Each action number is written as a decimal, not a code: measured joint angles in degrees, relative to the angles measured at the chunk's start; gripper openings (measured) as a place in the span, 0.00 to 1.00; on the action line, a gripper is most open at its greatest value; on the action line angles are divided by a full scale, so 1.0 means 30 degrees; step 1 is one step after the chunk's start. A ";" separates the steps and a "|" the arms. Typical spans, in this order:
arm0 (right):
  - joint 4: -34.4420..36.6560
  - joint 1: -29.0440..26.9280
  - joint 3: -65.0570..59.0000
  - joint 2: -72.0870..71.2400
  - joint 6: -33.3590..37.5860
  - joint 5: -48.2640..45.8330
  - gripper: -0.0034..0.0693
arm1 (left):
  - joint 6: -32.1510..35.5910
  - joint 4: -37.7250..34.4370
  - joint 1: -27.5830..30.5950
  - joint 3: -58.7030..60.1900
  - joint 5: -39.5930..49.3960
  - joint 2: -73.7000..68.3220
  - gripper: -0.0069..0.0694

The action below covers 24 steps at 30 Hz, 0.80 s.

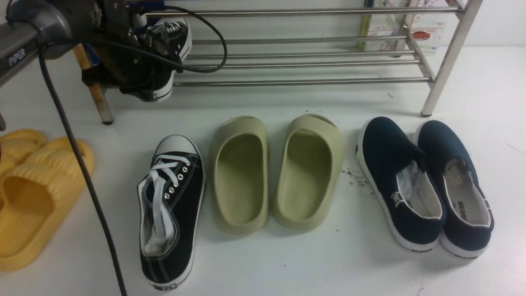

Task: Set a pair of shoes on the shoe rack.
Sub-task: Use the left arm to put a shoe into the shoe rack, then use the left arm to grab the shoe closest to it

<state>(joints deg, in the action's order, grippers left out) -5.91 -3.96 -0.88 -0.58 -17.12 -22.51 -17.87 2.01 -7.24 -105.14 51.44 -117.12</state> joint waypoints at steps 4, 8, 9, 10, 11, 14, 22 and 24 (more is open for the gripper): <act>0.0000 0.0000 0.0000 0.0000 0.0000 0.0000 0.38 | 0.0972 -0.0256 0.0000 -0.0016 0.0415 0.1018 0.07; 0.0000 0.0000 0.0000 0.0000 0.0000 0.0000 0.38 | 0.1397 -0.0299 0.0000 -0.0049 0.1550 0.2366 0.07; 0.0000 0.0000 0.0000 0.0000 0.0000 0.0000 0.38 | 0.1499 -0.0299 0.0000 -0.0049 0.1830 0.2644 0.07; 0.0000 0.0000 0.0000 0.0000 0.0000 0.0000 0.38 | 0.1630 -0.0240 0.0000 -0.0049 0.2114 0.2993 0.07; 0.0000 0.0000 0.0000 0.0000 0.0000 0.0000 0.38 | 0.1849 -0.0222 0.0000 -0.0049 0.2563 0.3357 0.07; 0.0000 0.0000 0.0000 0.0000 0.0000 0.0000 0.38 | 0.2235 -0.0165 0.0000 -0.0049 0.3759 0.4618 0.07; 0.0000 0.0000 0.0000 0.0000 0.0000 0.0000 0.38 | 0.2539 -0.1027 -0.0023 0.2816 0.6425 0.9118 0.07; 0.0000 0.0000 0.0000 0.0000 0.0000 0.0000 0.38 | 0.2558 -0.1081 -0.0163 0.4007 0.6492 0.9923 0.07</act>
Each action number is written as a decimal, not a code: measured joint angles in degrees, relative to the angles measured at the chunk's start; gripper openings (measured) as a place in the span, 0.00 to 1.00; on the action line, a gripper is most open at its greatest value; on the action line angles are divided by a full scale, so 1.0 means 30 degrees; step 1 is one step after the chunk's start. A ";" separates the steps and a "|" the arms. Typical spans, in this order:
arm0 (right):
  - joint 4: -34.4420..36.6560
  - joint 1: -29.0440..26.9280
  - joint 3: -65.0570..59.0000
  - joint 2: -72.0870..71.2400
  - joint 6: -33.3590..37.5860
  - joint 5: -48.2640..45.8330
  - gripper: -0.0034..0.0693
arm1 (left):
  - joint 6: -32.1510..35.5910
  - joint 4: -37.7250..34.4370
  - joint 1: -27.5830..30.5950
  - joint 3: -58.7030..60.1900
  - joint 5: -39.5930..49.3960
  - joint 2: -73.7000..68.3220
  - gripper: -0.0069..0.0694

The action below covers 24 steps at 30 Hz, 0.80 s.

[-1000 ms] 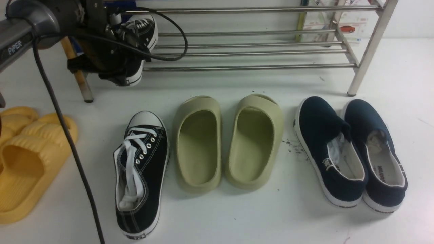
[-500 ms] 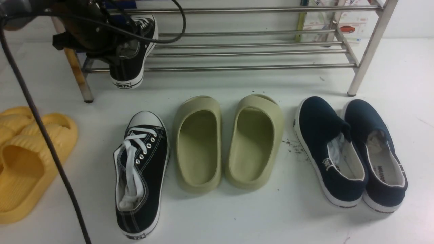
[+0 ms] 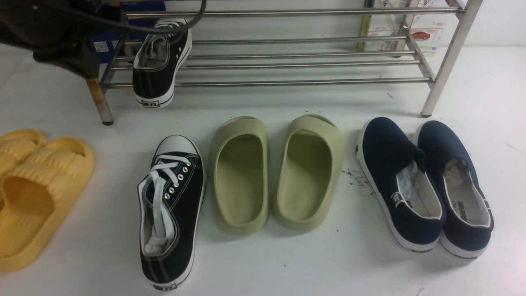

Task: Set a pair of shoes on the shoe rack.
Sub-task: Use the left arm to grab the shoe closest to it

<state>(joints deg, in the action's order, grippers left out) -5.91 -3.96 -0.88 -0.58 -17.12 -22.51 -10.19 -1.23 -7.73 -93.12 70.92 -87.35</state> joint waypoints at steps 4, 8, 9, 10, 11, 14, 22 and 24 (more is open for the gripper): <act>0.0000 0.0000 0.0000 0.0000 0.0000 0.0000 0.38 | -0.0435 0.0410 -0.1690 0.4790 -0.0236 0.2767 0.07; 0.0000 0.0000 0.0000 0.0000 0.0000 0.0000 0.38 | -0.1219 -0.0169 -0.3104 0.8127 -0.1106 0.4231 0.07; 0.0000 0.0000 0.0000 0.0000 0.0000 0.0000 0.38 | -0.1315 -0.0592 -0.3446 0.9040 -0.1617 0.4325 0.07; 0.0000 0.0000 0.0000 0.0000 0.0000 0.0000 0.38 | -0.1330 -0.0927 -0.3542 0.9655 -0.2007 0.4233 0.07; 0.0000 0.0000 0.0000 0.0000 0.0000 0.0000 0.38 | -0.1330 -0.0972 -0.3542 0.9737 -0.2069 0.4204 0.07; 0.0000 0.0000 0.0000 0.0000 0.0000 0.0000 0.38 | -0.0191 -0.1124 -0.3592 1.0276 -0.2330 0.3546 0.07; 0.0000 0.0000 0.0000 0.0000 0.0000 0.0000 0.38 | 0.1585 -0.0580 -0.3613 1.0297 -0.2633 0.1731 0.10; 0.0000 0.0000 0.0000 0.0000 0.0000 0.0000 0.38 | 0.0256 0.0410 -0.3613 1.0297 -0.2762 0.1419 0.13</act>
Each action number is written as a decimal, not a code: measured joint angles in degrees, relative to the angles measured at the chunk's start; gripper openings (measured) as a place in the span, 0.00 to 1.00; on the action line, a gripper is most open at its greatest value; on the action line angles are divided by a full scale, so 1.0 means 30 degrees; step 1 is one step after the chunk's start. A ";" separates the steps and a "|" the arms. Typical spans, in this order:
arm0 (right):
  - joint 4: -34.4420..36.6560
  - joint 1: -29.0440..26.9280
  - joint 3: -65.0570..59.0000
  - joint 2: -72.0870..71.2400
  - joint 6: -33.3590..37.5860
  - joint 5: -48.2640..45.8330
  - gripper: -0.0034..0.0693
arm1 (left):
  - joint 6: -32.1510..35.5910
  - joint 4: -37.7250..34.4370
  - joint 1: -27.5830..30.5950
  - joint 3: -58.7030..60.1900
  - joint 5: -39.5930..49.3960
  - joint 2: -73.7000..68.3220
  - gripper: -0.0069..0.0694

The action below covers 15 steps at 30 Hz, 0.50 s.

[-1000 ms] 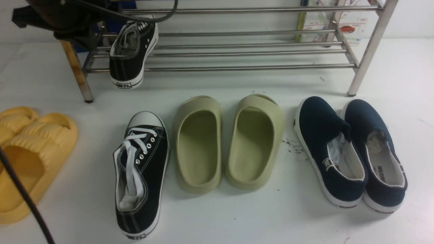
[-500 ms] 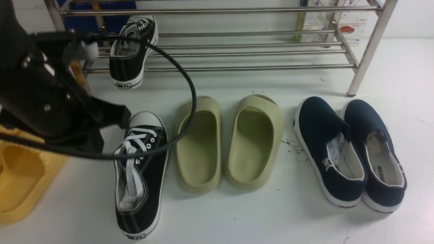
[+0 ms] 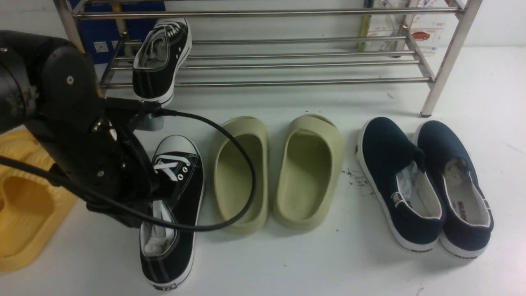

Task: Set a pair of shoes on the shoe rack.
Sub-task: Use the left arm to grab the shoe closest to it

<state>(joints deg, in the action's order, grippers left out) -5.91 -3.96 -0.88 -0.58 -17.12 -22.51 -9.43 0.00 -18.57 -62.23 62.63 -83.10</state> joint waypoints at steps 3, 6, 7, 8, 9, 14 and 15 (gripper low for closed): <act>0.0000 0.0000 0.0000 0.0000 0.0000 0.0000 0.38 | -0.2427 0.1307 0.0000 0.0000 -0.0306 -0.0511 0.23; 0.0000 0.0000 0.0000 0.0000 0.0000 0.0000 0.38 | -0.3909 0.1513 0.0000 0.0000 -0.0633 -0.1061 0.35; 0.0000 0.0000 0.0000 0.0000 0.0000 0.0000 0.38 | -0.4284 0.1412 0.0000 0.0000 -0.0737 -0.1302 0.42; 0.0000 0.0000 0.0000 0.0000 0.0000 0.0000 0.38 | -0.4329 0.1382 0.0000 0.0000 -0.0769 -0.1357 0.43; 0.0000 0.0000 0.0000 0.0000 0.0000 0.0000 0.38 | -0.4565 0.1131 0.0000 0.0000 -0.0850 -0.1837 0.51; 0.0000 0.0000 0.0000 0.0000 0.0000 0.0000 0.38 | -0.4784 0.0905 0.0000 0.0000 -0.1249 -0.3263 0.67; 0.0000 0.0000 0.0000 0.0000 0.0000 0.0000 0.38 | -0.4785 0.0925 0.0000 0.0000 -0.1574 -0.3810 0.68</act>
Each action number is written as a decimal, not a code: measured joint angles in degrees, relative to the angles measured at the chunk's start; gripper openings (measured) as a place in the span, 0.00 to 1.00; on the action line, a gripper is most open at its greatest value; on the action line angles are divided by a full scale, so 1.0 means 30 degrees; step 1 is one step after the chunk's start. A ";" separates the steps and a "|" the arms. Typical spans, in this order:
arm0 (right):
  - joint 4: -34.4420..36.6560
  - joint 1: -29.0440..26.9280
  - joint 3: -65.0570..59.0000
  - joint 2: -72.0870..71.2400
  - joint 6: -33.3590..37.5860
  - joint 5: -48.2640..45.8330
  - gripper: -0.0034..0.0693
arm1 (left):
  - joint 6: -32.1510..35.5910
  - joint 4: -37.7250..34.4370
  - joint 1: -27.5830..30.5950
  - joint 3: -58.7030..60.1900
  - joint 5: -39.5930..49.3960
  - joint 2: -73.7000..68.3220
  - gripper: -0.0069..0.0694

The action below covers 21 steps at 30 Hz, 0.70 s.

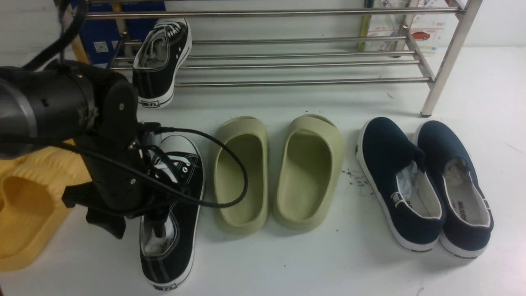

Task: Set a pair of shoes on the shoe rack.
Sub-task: Use the left arm to grab the shoe closest to it

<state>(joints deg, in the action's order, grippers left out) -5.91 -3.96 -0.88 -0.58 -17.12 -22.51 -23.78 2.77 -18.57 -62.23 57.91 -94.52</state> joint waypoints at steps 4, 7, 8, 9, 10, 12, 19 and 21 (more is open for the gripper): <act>0.0000 0.0000 0.0000 0.0000 0.0000 0.0000 0.38 | 0.0000 0.0336 0.0000 0.0000 -0.0579 -0.0932 0.65; 0.0000 0.0000 0.0000 0.0000 0.0000 0.0000 0.38 | -0.0014 0.0399 0.0000 0.0000 -0.0693 -0.1253 0.54; 0.0000 0.0000 0.0000 0.0000 0.0000 0.0000 0.38 | -0.0014 0.0399 0.0000 0.0000 -0.0731 -0.1253 0.45; 0.0000 0.0000 0.0000 0.0000 0.0000 0.0000 0.38 | -0.0014 0.0399 0.0000 0.0000 -0.0748 -0.1234 0.43; 0.0000 0.0000 0.0000 0.0000 0.0000 0.0000 0.38 | -0.0014 0.0380 -0.0016 0.0000 -0.0786 -0.1193 0.33; 0.0000 0.0000 0.0000 0.0000 0.0000 0.0000 0.38 | -0.0014 0.0403 -0.0016 0.0000 -0.0791 -0.1021 0.17; 0.0000 0.0000 0.0000 0.0000 0.0000 0.0000 0.38 | 0.0647 0.0488 -0.0016 -0.1169 0.0902 0.1065 0.07; 0.0000 0.0000 0.0000 0.0000 0.0000 0.0000 0.38 | 0.0839 0.0532 -0.0016 -0.1988 0.2038 0.1797 0.07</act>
<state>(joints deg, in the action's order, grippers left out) -5.91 -3.96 -0.88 -0.58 -17.12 -22.51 -21.26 4.37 -18.61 -68.20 64.02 -89.13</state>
